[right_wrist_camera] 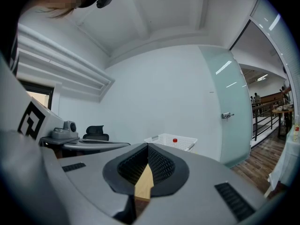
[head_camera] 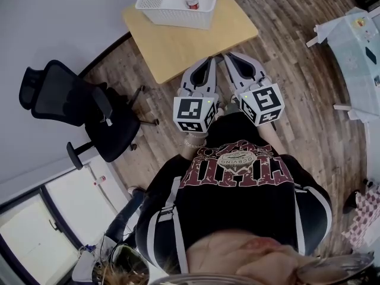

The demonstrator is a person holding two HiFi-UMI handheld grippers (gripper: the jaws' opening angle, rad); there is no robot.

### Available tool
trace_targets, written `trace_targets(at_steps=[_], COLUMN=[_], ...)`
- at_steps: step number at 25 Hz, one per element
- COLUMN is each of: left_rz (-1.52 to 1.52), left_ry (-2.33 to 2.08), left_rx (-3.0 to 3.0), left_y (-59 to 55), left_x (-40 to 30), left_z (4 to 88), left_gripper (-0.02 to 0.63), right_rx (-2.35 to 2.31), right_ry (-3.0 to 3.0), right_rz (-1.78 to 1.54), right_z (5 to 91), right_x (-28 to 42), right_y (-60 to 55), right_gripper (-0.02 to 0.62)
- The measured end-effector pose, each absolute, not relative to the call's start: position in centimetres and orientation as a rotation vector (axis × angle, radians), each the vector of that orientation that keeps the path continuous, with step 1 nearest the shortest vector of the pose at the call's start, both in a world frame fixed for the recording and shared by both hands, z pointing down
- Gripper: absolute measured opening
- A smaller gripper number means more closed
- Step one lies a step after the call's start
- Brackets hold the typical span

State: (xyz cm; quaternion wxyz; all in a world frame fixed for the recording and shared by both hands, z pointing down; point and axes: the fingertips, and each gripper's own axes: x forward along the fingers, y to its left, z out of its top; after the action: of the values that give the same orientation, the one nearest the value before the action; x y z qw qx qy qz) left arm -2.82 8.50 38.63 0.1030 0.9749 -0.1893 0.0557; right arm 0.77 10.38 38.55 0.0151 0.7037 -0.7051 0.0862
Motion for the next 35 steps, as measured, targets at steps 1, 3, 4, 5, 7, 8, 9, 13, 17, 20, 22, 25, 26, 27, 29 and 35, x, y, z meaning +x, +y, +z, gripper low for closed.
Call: trace_targets(at_steps=[1, 3, 4, 5, 7, 8, 9, 13, 17, 20, 22, 25, 26, 27, 29, 35], left_rz=[0.163, 0.161, 0.162, 0.164, 0.169, 0.171, 0.172, 0.170, 0.174, 0.173, 0.172, 0.175, 0.177, 0.178, 0.177, 0.174], left_ry=[-0.562, -0.570, -0.574, -0.578, -0.589, -0.596, -0.604, -0.648, -0.683, -0.705, -0.719, -0.737, -0.743, -0.749, -0.762, -0.803], left_rx=[2.875, 2.870, 2.867, 2.864, 2.861, 2.860, 2.858, 2.846, 2.836, 2.827, 2.824, 2.820, 2.819, 2.817, 2.814, 2.804], left_y=[8.5, 8.5, 8.5, 8.5, 8.3, 8.1, 7.8, 6.4, 5.1, 4.0, 3.2, 2.1, 1.7, 1.3, 0.6, -1.1], left_x=[-2.9, -2.8, -2.6, -2.5, -2.2, -2.0, -1.8, -1.1, 0.1, 1.2, 2.0, 3.2, 3.6, 4.0, 4.7, 6.5], left_z=[38.6, 38.7, 38.8, 38.8, 39.0, 39.0, 39.0, 39.0, 39.1, 39.0, 38.9, 38.9, 38.9, 38.9, 38.8, 38.4], left_gripper=[0.046, 0.046, 0.046, 0.046, 0.046, 0.046, 0.046, 0.046, 0.046, 0.046, 0.046, 0.046, 0.046, 0.046, 0.046, 0.046], right_rx=[2.188, 2.181, 2.178, 2.174, 2.168, 2.166, 2.163, 2.136, 2.103, 2.078, 2.062, 2.044, 2.038, 2.033, 2.019, 1.978], right_ry=[-2.195, -2.197, -2.198, -2.200, -2.208, -2.212, -2.217, -2.244, -2.274, -2.294, -2.306, -2.323, -2.328, -2.333, -2.342, -2.373], right_rz=[0.269, 0.277, 0.283, 0.289, 0.294, 0.294, 0.295, 0.293, 0.301, 0.303, 0.305, 0.308, 0.309, 0.309, 0.310, 0.306], right_z=[38.6, 38.8, 38.9, 39.1, 39.2, 39.3, 39.3, 39.2, 39.2, 39.1, 39.1, 39.0, 39.0, 39.0, 38.9, 38.5], right_x=[0.8, 0.9, 1.1, 1.2, 1.6, 1.8, 2.1, 3.0, 4.1, 5.2, 5.9, 7.0, 7.4, 7.7, 8.4, 10.1], right_y=[10.4, 10.5, 10.4, 10.4, 10.1, 9.8, 9.5, 8.1, 6.7, 5.5, 4.6, 3.4, 3.0, 2.6, 1.9, 0.1], right_gripper=[0.017, 0.017, 0.017, 0.017, 0.017, 0.017, 0.017, 0.017, 0.017, 0.017, 0.017, 0.017, 0.017, 0.017, 0.017, 0.017])
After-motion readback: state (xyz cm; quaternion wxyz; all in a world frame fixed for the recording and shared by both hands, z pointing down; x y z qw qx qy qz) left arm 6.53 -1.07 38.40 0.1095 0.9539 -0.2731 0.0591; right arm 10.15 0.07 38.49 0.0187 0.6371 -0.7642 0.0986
